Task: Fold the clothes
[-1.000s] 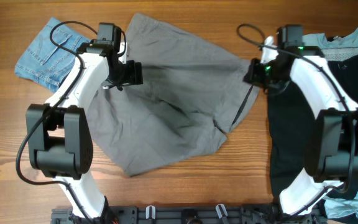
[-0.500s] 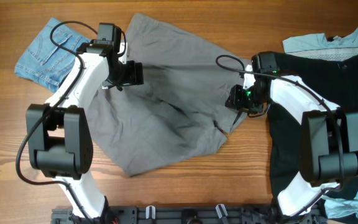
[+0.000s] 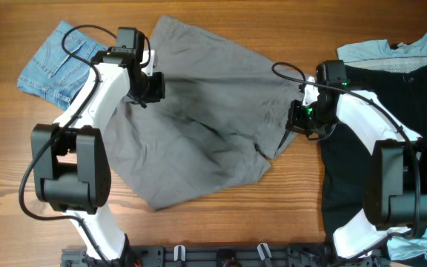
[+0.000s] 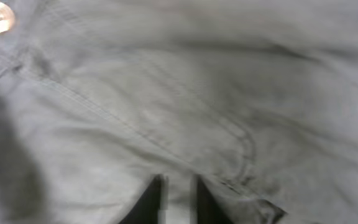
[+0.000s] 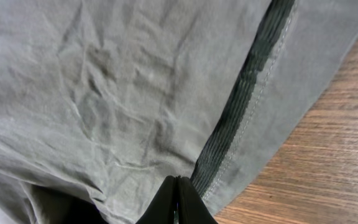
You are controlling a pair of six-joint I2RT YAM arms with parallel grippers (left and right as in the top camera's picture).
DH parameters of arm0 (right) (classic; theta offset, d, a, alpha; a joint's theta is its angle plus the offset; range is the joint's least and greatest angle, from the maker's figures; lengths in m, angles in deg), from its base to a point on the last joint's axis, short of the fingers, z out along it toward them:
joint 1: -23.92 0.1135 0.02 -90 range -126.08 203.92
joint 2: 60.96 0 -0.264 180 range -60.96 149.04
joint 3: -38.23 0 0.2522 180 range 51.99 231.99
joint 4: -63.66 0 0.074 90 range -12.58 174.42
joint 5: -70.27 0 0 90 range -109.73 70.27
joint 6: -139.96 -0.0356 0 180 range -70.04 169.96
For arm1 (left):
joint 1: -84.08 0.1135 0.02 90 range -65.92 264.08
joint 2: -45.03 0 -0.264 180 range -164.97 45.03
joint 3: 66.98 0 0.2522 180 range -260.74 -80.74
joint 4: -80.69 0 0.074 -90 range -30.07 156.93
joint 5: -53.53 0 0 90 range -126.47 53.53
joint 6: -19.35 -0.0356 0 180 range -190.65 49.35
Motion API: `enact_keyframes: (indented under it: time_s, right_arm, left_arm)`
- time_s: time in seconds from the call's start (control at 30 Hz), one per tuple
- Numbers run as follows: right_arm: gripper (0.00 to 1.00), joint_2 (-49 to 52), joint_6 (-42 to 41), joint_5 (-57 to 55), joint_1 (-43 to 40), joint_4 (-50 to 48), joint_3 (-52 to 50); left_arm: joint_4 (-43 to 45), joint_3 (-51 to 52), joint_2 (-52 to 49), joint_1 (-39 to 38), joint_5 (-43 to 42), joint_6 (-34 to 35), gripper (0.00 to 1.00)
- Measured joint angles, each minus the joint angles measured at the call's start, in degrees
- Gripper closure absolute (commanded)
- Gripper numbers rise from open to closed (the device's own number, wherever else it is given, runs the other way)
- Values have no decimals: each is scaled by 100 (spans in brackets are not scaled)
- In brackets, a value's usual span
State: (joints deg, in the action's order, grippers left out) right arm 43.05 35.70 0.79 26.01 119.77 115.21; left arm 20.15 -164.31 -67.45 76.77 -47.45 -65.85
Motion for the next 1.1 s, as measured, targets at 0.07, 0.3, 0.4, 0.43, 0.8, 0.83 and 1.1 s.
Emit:
enact_keyframes:
  time_s: [0.07, 0.3, 0.4, 0.43, 0.8, 0.83, 1.1]
  right_arm:
    - [96, 0, -26, -20, -17, -15, -2]
    - [95, -778, -46, -20, -92, 94, -4]
    - [92, -1248, -13, 42, -90, 157, -4]
    - [91, -1322, 17, 96, -90, 208, -4]
    - [82, -1021, 444, 219, 457, 643, -11]
    - [81, -935, 476, 216, 542, 612, -11]
    - [87, 96, 662, 227, 1012, -466, -24]
  left_arm:
    - [74, 0, 0, -129, -254, -262, 96]
    - [988, 33, -188, -1147, -501, -1180, 91]
    - [1257, 42, -636, -1239, -461, -1272, 92]
    - [1303, 50, -765, -1213, -420, -1261, 93]
    - [1639, -118, -1108, -59, 227, 494, 95]
    - [1637, -140, -1123, 122, 214, 632, 94]
    - [1493, -289, -1161, 404, 0, 984, 72]
